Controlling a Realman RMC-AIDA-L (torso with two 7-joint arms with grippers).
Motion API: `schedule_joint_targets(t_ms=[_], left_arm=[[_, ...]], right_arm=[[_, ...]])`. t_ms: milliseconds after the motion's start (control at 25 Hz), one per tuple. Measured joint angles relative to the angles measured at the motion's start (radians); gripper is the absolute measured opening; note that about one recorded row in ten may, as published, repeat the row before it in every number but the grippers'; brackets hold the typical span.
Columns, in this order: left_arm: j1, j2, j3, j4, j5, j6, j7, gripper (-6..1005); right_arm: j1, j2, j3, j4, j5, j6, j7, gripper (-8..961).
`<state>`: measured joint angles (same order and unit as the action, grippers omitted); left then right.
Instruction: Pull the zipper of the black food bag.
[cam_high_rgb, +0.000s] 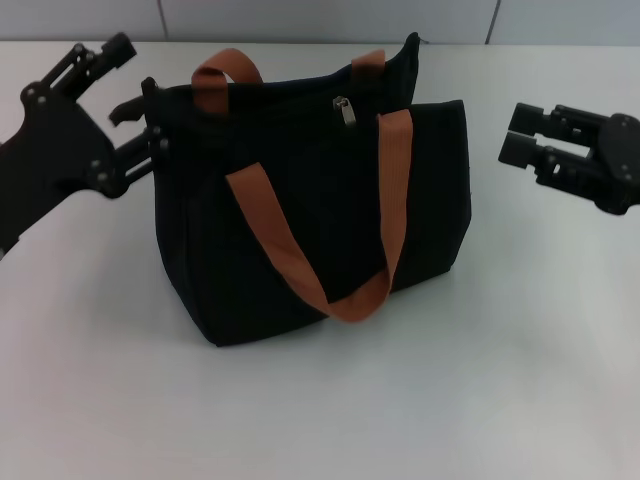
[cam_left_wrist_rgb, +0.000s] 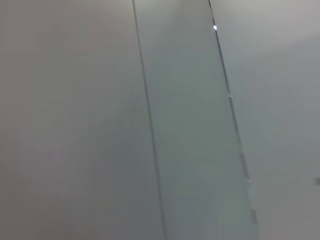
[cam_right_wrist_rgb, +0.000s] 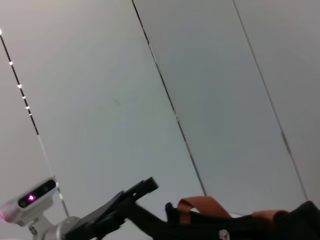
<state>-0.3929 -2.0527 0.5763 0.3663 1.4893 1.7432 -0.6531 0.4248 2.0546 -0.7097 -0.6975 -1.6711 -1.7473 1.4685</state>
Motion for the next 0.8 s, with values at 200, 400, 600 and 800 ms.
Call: schedule_joint_targets(t_ms=[200,400,600,800], left_arm=[[0.018,0.021,0.043,0.065,0.053,0.012,-0.144,754],[0.019,0.054,0.058,0.108,0.130,0.073,-0.305,808],[0.021,0.074,0.058,0.167,0.158,0.143,-0.418,807],[0.027,0.082,0.057,0.165,0.166,0.240,-0.434,806]], right_arm=[[-0.002,0.000,0.012,0.060,-0.003,0.000,-0.107,562],[-0.014,0.007,0.007,0.066,-0.007,0.000,-0.169,570],[-0.015,0.008,0.006,0.077,-0.016,0.009,-0.195,579],[-0.015,0.009,0.001,0.111,-0.024,0.005,-0.257,587]])
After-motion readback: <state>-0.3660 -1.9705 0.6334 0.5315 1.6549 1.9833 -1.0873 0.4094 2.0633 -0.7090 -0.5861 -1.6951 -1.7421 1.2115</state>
